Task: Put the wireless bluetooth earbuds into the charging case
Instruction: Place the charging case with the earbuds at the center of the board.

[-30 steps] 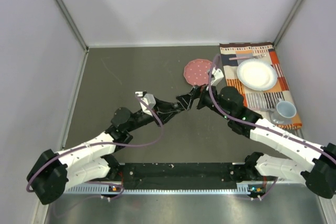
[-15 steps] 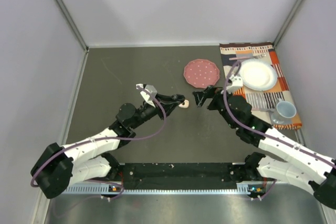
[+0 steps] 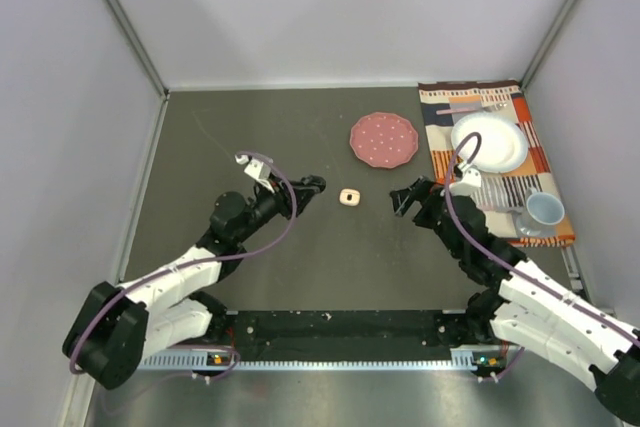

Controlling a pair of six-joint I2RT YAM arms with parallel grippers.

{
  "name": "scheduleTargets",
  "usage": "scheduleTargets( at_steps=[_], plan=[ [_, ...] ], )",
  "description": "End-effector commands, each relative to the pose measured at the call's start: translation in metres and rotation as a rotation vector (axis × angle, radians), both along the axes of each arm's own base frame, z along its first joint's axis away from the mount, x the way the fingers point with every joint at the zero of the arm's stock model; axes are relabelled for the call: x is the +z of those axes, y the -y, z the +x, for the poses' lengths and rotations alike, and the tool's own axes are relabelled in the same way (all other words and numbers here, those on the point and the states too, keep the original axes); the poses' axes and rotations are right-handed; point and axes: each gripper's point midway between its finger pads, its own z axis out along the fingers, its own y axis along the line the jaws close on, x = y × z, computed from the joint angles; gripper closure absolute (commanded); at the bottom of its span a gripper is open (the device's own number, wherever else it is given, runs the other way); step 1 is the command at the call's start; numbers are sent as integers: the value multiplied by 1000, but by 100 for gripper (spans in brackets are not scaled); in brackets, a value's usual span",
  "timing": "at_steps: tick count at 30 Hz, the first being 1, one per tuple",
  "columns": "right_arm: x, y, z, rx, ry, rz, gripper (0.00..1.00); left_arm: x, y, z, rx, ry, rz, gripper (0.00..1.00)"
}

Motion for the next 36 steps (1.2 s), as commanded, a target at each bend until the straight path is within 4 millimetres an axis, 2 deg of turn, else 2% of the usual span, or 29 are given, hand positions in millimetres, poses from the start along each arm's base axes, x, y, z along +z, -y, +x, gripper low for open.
scheduleTargets(
  at_steps=[1, 3, 5, 6, 8, 9, 11, 12, 16, 23, 26, 29, 32, 36],
  plan=[
    [-18, -7, -6, 40, -72, 30, 1, -22, 4, -8, -33, -112, -49, 100],
    [-19, -10, -6, 53, -78, 25, 1, -39, 10, -6, -51, -167, -42, 100],
    [-24, -12, -6, 65, -94, 12, 1, -43, 19, -8, -98, -196, -63, 100],
    [-24, -12, -6, 69, -96, 10, 1, -56, 24, -4, -109, -240, -57, 100],
    [-25, -14, -5, 75, -104, 7, 1, -56, 35, -4, -162, -264, -99, 100],
    [-25, -14, -5, 77, -105, 4, 1, -69, 40, -1, -175, -315, -98, 100],
    [-26, -15, -5, 85, -107, -3, 1, -70, 48, 1, -201, -353, -148, 100],
    [-26, -15, -4, 87, -108, -4, 1, -83, 50, 4, -198, -390, -150, 100],
    [-25, -13, -5, 90, -102, -3, 1, -101, 57, 8, -201, -469, -179, 100],
    [-28, -11, -3, 80, -109, -10, 1, -123, 59, 14, -173, -544, -188, 96],
    [-29, -12, -2, 85, -114, -14, 1, -136, 55, 16, -135, -589, -191, 91],
    [-31, -14, -2, 89, -122, -13, 1, -144, 56, 15, -132, -619, -194, 89],
    [-29, -16, -2, 98, -120, -7, 1, -147, 60, 13, -145, -618, -184, 82],
    [-26, -17, -1, 106, -113, -6, 1, -156, 60, 13, -131, -647, -169, 80]
  ],
)
